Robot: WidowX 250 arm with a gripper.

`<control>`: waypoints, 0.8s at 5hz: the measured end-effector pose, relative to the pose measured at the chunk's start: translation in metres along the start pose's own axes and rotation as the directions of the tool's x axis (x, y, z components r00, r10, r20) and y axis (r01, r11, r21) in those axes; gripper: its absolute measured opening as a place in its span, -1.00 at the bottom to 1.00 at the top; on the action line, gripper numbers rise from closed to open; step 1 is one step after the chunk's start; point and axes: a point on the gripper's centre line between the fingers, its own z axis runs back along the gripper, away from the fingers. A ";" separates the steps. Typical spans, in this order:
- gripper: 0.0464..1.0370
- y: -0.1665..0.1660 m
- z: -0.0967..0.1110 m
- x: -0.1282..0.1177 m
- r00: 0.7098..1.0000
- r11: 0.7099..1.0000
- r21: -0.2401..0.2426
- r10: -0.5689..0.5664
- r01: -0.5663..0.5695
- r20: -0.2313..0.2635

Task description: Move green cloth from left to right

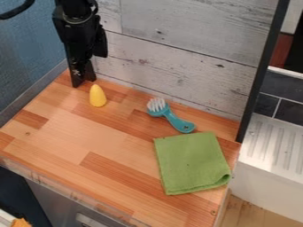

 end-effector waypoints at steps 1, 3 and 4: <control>0.93 0.007 -0.009 -0.002 1.000 0.999 0.031 0.007 -0.007 -0.008; 0.93 0.029 0.012 -0.045 0.999 0.998 0.048 0.034 -0.035 0.018; 0.93 0.044 0.010 -0.070 0.999 0.996 0.089 0.030 -0.031 0.015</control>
